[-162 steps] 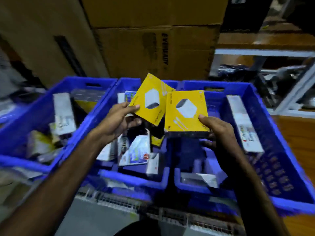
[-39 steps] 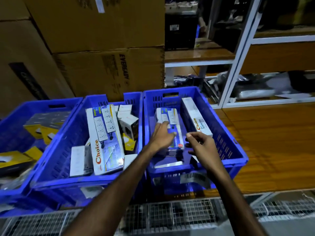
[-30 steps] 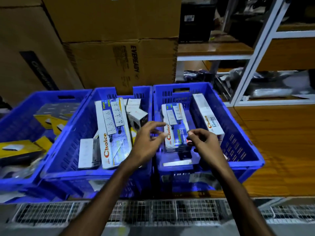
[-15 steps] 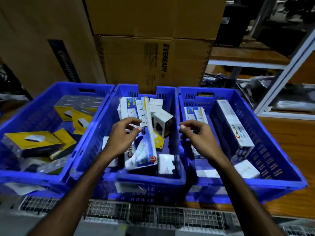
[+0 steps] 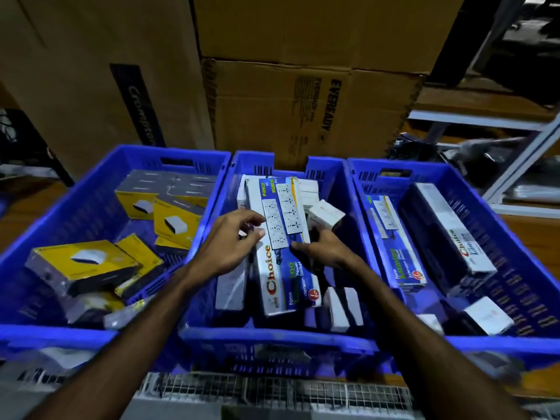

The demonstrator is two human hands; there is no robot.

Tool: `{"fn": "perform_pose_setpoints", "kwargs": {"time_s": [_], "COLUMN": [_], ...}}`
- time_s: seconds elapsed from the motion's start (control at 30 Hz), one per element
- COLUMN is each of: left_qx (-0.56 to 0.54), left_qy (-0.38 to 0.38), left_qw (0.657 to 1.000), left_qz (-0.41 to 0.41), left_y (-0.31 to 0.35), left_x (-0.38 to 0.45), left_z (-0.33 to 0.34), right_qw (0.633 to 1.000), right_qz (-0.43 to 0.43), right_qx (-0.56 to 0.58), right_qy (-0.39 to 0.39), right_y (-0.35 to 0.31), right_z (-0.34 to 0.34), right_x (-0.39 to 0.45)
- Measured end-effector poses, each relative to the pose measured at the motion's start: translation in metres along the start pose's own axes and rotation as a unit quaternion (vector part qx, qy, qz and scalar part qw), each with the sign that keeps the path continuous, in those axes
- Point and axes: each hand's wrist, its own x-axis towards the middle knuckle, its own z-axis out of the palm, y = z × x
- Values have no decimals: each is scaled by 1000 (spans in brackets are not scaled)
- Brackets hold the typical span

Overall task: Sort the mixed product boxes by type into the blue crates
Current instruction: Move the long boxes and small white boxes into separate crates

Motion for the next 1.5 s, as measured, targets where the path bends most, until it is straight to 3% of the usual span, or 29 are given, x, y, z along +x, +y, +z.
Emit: {"fn": "perform_pose_setpoints", "kwargs": {"time_s": [0.2,0.4,0.57,0.73,0.93,1.2,1.4,1.5], "left_qx": [-18,-53,-60,-76,-109,-139,-133,-119], "left_qy": [23,89,138,85,31,-25,-28,-21], "left_qw": [1000,995,988,993,993,985,987,990], "left_qz": [-8,-14,-23,22,43,103,89,76], "left_y": [-3,3,0,17,62,126,143,141], "left_x": [2,0,0,-16,-39,-42,-45,-43], "left_z": [4,1,-1,6,33,103,128,132], "right_qw": [994,984,986,973,956,937,946,946], "right_qz": [74,105,71,38,2,120,195,182], "right_qx": [69,118,150,220,267,275,182,177], "right_qy": [-49,-84,3,55,120,181,183,203], "right_y": [38,2,-25,-52,-42,40,78,68], "right_z": [8,10,3,-36,-134,-238,-267,-257], "right_x": [15,-14,-32,-72,-131,-159,-119,-104]}}
